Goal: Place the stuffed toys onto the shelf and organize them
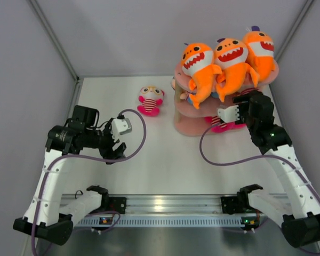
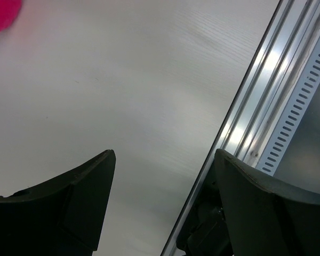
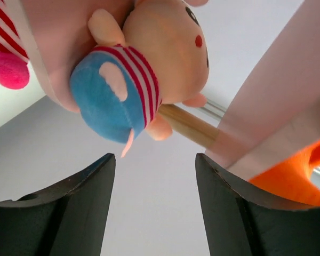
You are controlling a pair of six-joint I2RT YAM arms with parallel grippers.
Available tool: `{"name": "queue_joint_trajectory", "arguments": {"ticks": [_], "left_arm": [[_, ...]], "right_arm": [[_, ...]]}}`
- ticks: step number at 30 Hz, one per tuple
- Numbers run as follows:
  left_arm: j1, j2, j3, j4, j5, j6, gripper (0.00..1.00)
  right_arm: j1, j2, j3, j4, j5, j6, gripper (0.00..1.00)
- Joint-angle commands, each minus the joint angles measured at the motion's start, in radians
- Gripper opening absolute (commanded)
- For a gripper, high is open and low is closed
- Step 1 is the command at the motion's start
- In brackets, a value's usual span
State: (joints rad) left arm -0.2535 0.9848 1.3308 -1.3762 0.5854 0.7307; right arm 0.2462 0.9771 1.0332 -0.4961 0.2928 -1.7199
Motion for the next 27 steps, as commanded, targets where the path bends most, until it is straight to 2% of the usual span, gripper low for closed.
{"name": "queue_joint_trajectory", "arguments": {"ticks": [1, 5, 8, 11, 12, 14, 18, 19, 21, 23, 27], "left_arm": [[0.000, 0.011, -0.010, 0.075, 0.008, -0.039, 0.81], [0.000, 0.064, -0.009, 0.155, -0.061, -0.172, 0.79], [-0.001, 0.162, 0.039, 0.219, -0.151, -0.287, 0.76], [-0.001, 0.347, 0.108, 0.282, -0.258, -0.391, 0.63], [-0.003, 0.389, 0.148, 0.293, -0.292, -0.414, 0.55], [-0.009, 0.516, 0.200, 0.316, -0.320, -0.463, 0.52], [-0.026, 0.696, 0.345, 0.402, -0.374, -0.560, 0.56], [-0.027, 0.724, 0.355, 0.432, -0.413, -0.580, 0.60], [-0.029, 0.802, 0.373, 0.506, -0.470, -0.645, 0.61], [-0.027, 0.885, 0.393, 0.586, -0.525, -0.694, 0.64], [-0.029, 1.050, 0.543, 0.615, -0.555, -0.726, 0.67]], "right_arm": [[0.010, -0.078, -0.009, -0.031, -0.032, 0.061, 0.62], [0.091, -0.138, 0.037, -0.120, -0.063, 0.192, 0.63], [0.146, -0.164, 0.060, -0.182, -0.084, 0.308, 0.63], [0.194, -0.181, 0.067, -0.249, -0.127, 0.437, 0.63], [0.200, -0.196, 0.065, -0.257, -0.173, 0.471, 0.63], [0.202, -0.224, 0.042, -0.246, -0.216, 0.545, 0.63], [0.205, -0.328, -0.013, -0.174, -0.287, 0.643, 0.64], [0.205, -0.351, -0.031, -0.142, -0.314, 0.673, 0.64], [0.205, -0.402, -0.048, -0.121, -0.333, 0.687, 0.65], [0.203, -0.419, -0.067, -0.116, -0.340, 0.675, 0.66], [0.205, -0.410, -0.059, -0.140, -0.340, 0.678, 0.66]]}}
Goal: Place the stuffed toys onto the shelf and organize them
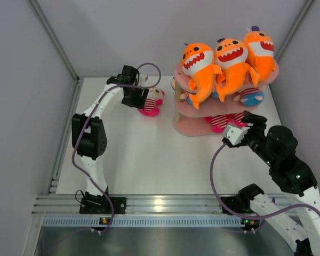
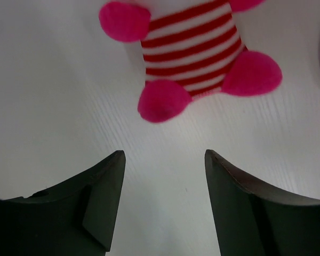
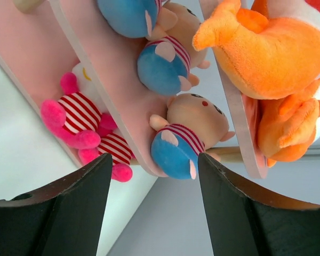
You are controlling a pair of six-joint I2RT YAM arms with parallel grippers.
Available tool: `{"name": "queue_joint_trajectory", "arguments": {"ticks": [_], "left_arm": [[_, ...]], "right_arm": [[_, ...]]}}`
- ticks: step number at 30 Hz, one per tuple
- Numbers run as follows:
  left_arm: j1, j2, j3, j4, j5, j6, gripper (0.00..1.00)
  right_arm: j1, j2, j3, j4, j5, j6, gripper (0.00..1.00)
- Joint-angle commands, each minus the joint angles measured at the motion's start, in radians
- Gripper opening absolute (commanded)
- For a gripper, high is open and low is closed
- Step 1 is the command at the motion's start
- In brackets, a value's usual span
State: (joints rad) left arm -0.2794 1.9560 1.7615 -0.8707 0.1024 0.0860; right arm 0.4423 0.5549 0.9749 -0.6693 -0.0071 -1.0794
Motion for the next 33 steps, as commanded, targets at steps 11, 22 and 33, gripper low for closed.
{"name": "queue_joint_trajectory", "arguments": {"ticks": [11, 22, 33], "left_arm": [[-0.003, 0.271, 0.191, 0.121, 0.056, -0.127, 0.49], [0.006, 0.152, 0.101, 0.153, 0.161, -0.098, 0.00], [0.032, -0.179, -0.148, 0.151, 0.217, -0.023, 0.00]], "right_arm": [[0.009, -0.026, -0.057, 0.065, -0.050, 0.076, 0.66], [0.010, -0.030, -0.033, 0.056, -0.137, 0.124, 0.67], [0.009, -0.041, -0.007, 0.019, -0.174, 0.144, 0.67]]}}
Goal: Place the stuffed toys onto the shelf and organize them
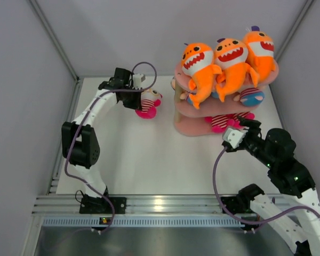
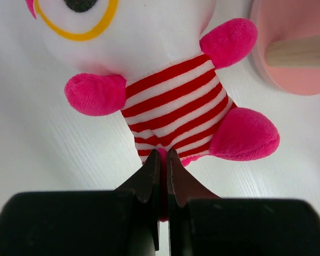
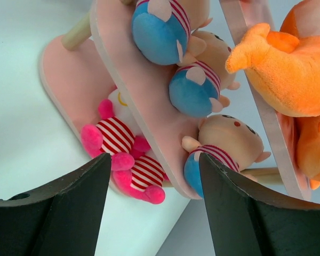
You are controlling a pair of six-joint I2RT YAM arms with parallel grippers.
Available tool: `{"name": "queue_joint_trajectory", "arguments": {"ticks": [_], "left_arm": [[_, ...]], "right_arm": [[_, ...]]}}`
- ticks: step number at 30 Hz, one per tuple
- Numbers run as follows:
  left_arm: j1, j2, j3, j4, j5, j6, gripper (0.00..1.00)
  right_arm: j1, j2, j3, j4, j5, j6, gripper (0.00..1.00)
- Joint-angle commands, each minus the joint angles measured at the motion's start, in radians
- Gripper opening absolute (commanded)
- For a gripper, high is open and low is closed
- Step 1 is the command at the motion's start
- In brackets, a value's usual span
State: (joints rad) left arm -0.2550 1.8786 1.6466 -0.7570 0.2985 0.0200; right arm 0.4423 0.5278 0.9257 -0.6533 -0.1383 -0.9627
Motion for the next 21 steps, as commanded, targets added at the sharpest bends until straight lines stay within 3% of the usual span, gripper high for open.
{"name": "queue_joint_trajectory", "arguments": {"ticks": [1, 21], "left_arm": [[0.010, -0.131, -0.040, 0.038, 0.022, 0.050, 0.00], [0.022, -0.277, -0.097, 0.036, -0.004, 0.077, 0.00]], "right_arm": [[0.009, -0.012, 0.044, 0.004, -0.043, 0.027, 0.68], [0.009, -0.045, 0.032, 0.007, -0.081, 0.110, 0.68]]}}
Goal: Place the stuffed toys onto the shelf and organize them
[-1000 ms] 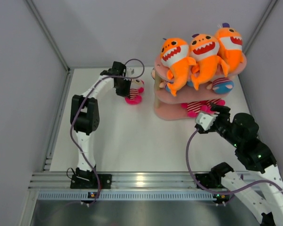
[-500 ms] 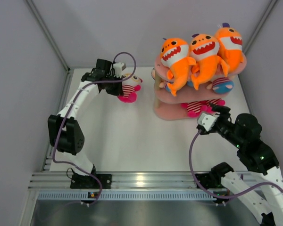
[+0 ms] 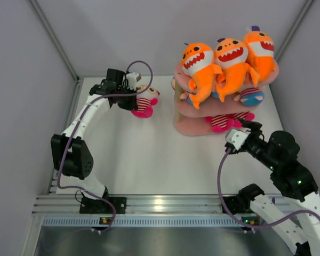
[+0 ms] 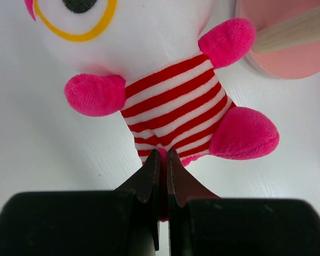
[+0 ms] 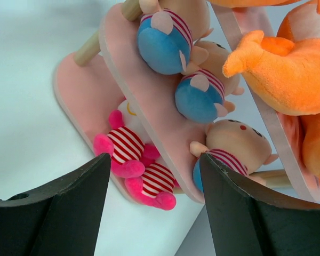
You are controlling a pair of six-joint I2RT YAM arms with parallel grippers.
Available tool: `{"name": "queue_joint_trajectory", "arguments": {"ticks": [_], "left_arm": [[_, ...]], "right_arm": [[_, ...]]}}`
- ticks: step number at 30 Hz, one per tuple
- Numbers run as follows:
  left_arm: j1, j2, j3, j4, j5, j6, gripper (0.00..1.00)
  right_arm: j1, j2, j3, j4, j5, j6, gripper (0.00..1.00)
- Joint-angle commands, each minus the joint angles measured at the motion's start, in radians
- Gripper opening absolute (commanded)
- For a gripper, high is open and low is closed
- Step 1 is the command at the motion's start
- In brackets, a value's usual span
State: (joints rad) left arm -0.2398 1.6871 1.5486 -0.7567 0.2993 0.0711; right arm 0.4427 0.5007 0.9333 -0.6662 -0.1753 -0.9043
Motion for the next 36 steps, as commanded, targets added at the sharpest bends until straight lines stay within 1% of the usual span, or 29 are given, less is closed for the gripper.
{"name": "queue_joint_trajectory", "arguments": {"ticks": [1, 7, 9, 15, 16, 20, 24, 36], "left_arm": [[0.007, -0.108, -0.002, 0.036, -0.009, 0.032, 0.00], [0.008, -0.234, -0.073, 0.030, -0.060, 0.075, 0.00], [0.010, -0.265, -0.091, -0.008, -0.060, 0.081, 0.00], [0.013, -0.343, -0.116, -0.102, -0.019, 0.065, 0.00], [0.013, -0.371, -0.111, -0.137, -0.011, 0.062, 0.00], [0.013, -0.449, -0.105, -0.194, 0.014, 0.067, 0.00], [0.013, -0.513, -0.127, -0.219, 0.035, 0.070, 0.00], [0.013, -0.527, -0.096, -0.250, 0.087, 0.073, 0.00]], "right_arm": [[0.008, -0.021, 0.022, 0.023, -0.052, 0.062, 0.68], [0.010, -0.051, -0.002, 0.069, -0.088, 0.125, 0.69], [0.008, -0.048, -0.004, 0.082, -0.102, 0.148, 0.69], [0.008, -0.011, -0.005, 0.135, -0.147, 0.208, 0.69], [0.008, -0.005, -0.004, 0.140, -0.153, 0.215, 0.69], [0.010, 0.025, 0.012, 0.177, -0.197, 0.280, 0.69], [0.011, 0.056, 0.013, 0.214, -0.250, 0.326, 0.69], [0.070, 0.127, 0.070, 0.204, -0.201, 0.358, 0.70]]}}
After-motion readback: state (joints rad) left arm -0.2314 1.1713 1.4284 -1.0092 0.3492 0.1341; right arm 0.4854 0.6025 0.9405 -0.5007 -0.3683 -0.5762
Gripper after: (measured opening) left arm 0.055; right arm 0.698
